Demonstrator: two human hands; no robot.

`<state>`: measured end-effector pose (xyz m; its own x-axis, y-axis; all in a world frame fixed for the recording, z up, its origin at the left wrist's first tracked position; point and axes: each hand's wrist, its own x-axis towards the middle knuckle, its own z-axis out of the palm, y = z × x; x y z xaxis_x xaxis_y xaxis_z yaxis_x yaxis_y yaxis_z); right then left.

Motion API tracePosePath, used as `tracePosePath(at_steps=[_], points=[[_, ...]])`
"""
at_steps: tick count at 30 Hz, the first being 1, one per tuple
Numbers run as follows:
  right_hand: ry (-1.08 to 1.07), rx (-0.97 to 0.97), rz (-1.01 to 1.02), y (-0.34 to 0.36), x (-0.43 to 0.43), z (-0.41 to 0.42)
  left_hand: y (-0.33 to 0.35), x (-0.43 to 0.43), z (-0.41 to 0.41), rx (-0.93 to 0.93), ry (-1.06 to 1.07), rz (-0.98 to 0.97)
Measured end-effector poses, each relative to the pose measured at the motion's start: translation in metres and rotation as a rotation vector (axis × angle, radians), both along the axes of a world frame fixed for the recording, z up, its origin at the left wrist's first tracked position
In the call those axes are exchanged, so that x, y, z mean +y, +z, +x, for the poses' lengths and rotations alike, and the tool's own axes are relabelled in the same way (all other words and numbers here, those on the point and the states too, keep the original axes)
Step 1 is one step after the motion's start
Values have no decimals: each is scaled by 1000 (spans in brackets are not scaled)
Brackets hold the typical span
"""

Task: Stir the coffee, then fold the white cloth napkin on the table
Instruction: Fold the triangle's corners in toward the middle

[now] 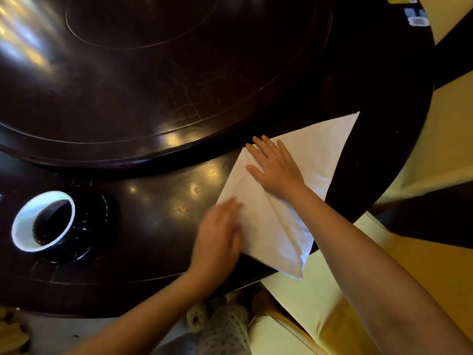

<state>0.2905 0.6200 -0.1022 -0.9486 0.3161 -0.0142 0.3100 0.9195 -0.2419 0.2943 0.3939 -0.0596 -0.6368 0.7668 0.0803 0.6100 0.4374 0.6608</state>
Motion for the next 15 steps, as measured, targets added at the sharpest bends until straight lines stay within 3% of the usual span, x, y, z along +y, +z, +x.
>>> tracePosePath(at_steps=[3,5,8,15], points=[[-14,-25,2,1,-3,-1,13,1,-43,-251,376,-275],[-28,-40,6,2,-5,0,16,4,-59,-422,329,-396],[-52,-64,7,4,-9,-1,22,5,-67,-498,168,-476],[-20,-127,-29,11,-4,0,20,1,-64,-431,144,-523]])
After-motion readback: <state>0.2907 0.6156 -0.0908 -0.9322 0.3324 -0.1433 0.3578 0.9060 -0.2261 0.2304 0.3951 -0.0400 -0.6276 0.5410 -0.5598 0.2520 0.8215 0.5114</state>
